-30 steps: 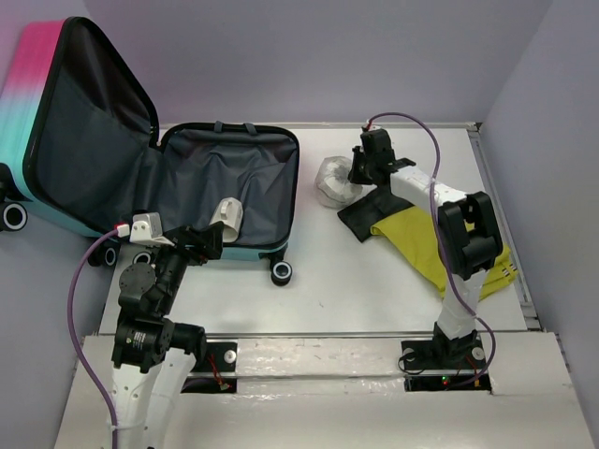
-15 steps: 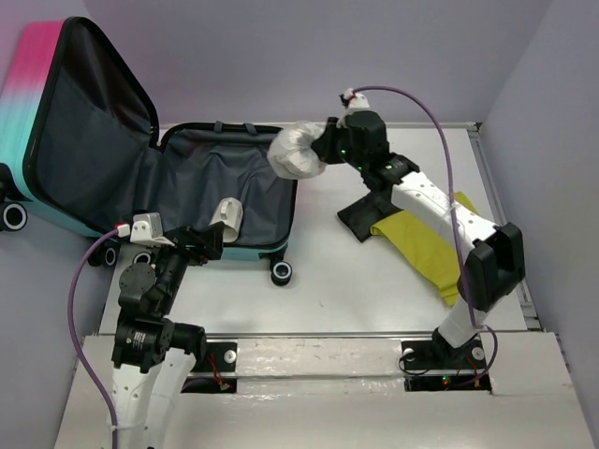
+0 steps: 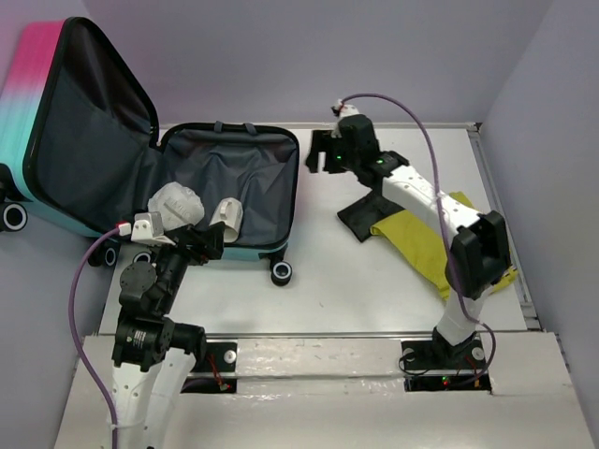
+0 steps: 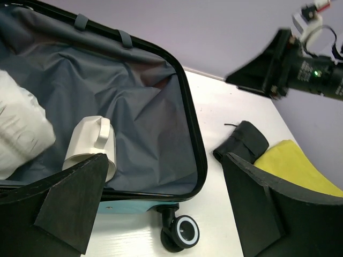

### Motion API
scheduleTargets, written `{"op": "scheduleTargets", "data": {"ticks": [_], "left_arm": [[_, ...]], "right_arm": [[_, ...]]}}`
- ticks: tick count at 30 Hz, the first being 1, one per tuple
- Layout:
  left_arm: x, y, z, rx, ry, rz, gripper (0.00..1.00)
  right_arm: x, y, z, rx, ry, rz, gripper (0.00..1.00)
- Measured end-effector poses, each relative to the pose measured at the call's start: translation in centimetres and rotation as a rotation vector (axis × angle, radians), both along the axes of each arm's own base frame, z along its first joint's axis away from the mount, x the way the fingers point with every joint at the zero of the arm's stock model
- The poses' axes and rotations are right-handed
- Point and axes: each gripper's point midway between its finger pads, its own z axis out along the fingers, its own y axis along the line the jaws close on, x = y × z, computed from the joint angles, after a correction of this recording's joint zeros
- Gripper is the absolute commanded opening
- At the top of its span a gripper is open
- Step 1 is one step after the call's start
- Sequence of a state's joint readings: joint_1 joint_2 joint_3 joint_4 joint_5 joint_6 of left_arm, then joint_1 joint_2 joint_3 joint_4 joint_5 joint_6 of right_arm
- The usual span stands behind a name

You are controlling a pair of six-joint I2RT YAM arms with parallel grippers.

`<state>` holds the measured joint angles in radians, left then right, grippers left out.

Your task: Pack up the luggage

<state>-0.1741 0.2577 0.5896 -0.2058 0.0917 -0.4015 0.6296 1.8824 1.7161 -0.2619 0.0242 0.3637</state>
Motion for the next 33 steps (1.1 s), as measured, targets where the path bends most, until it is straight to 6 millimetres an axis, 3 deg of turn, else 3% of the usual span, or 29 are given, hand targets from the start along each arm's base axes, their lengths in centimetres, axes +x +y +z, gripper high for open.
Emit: {"op": "scheduleTargets", "data": {"ticks": [3,5,7,9,11,15,19,22,29,33], "left_arm": [[0.0,0.0,0.0,-0.001,-0.001,0.0,0.99],[-0.1,0.0,0.1,-0.001,-0.004,0.0,0.99],[-0.1,0.0,0.2,-0.002,-0.008,-0.003,0.99],[-0.2,-0.1,0.3,-0.002,-0.014,-0.008,0.99],[-0.2,-0.2,0.4,-0.003,-0.018,-0.013,0.99],[-0.3,-0.4,0.4,-0.003,-0.018,-0.023,0.99],[-0.3,-0.4,0.4,-0.003,-0.019,-0.028,0.99],[-0.3,-0.5,0.5,-0.004,-0.023,-0.032,0.99],[-0.3,-0.6,0.6,-0.004,-0.026,-0.039,0.99],[-0.3,-0.7,0.7,-0.004,-0.027,-0.04,0.99]], "right_arm": [[0.5,-8.6,-2.4,-0.087,0.043,-0.167,0.66],[0.3,-13.2,-3.9,-0.133,0.063,-0.27,0.66],[-1.4,-18.5,-6.1,-0.195,0.115,-0.384,0.7],[-3.1,-21.4,-7.7,-0.215,0.146,-0.441,0.83],[-5.1,-24.2,-9.7,-0.253,0.202,-0.493,0.89],[-4.8,-27.7,-12.4,-0.274,0.279,-0.564,0.93],[-2.6,-29.3,-14.5,-0.269,0.344,-0.592,0.93],[-0.5,-28.9,-15.7,-0.266,0.369,-0.579,0.91],[1.2,-25.8,-19.7,-0.272,0.451,-0.49,0.94],[2.8,-22.4,-19.8,-0.231,0.447,-0.398,0.96]]}}
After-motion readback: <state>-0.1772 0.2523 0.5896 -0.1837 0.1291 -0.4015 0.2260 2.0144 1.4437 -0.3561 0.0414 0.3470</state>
